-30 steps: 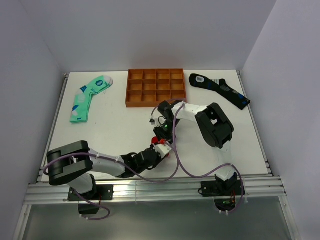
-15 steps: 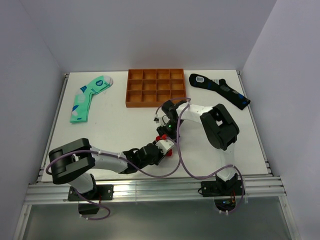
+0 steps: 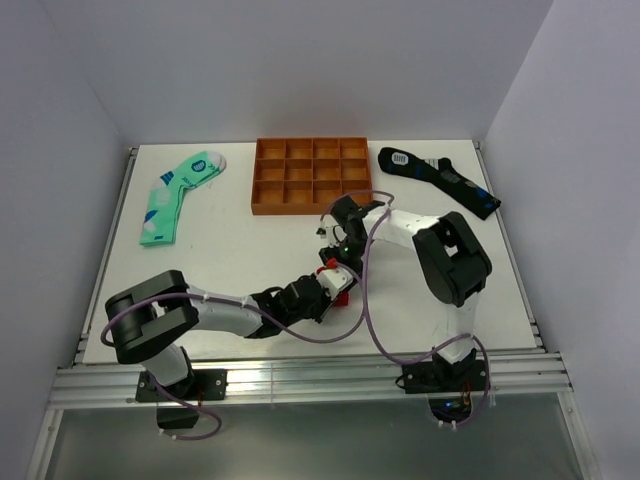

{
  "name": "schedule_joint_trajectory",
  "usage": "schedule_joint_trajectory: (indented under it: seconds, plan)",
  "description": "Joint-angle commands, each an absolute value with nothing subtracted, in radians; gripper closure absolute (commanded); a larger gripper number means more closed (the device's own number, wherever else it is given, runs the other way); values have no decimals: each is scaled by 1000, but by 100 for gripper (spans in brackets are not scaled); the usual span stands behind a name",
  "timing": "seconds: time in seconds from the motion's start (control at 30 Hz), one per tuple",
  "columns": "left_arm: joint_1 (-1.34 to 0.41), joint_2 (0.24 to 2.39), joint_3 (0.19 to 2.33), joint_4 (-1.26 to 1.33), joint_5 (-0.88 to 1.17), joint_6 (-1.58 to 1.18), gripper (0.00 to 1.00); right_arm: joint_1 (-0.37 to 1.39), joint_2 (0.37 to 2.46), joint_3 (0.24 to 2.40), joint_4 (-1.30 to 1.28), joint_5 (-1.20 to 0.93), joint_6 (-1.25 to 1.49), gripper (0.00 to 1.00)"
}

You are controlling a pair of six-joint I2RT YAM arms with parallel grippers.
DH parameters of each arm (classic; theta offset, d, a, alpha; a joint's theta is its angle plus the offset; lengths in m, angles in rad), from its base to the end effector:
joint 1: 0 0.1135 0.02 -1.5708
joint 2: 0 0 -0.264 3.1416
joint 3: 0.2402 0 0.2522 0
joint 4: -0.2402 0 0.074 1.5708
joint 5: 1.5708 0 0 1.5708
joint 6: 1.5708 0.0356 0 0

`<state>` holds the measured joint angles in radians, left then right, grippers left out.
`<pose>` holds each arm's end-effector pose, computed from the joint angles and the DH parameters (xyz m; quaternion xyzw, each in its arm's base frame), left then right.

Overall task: Roll the socks
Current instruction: Roll the sock at the center of the board.

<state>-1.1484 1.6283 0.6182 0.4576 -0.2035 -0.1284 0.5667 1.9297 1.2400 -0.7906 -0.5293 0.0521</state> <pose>0.1332 -0.2788 0.1444 0.3808 0.7823 -0.2177 0.4423 0.2851 0.2027 0.1468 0.2568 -0.9294 -0.2622 0.0380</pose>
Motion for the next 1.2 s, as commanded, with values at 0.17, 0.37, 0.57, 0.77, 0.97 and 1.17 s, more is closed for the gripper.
schedule_joint_trajectory:
  seconds: [0.17,0.37,0.57,0.77,0.97,1.17]
  plan:
    - [-1160,1713,629,284,-18,-170,100,538,1796,1223,-525,-600,121,48]
    - [-1151,1729,644,261,4,-181,100,526,1759,1210,-486,-588,153,46]
    - [-1125,1758,678,216,41,-227,100,476,1703,1160,-450,-479,224,46]
    - [-1108,1761,701,176,78,-294,100,451,1614,1074,-390,-373,310,46]
    - [-1104,1770,749,55,65,-365,100,423,1525,1002,-365,-307,365,46]
    - [-1094,1779,795,-93,60,-457,100,411,1447,917,-321,-296,403,46]
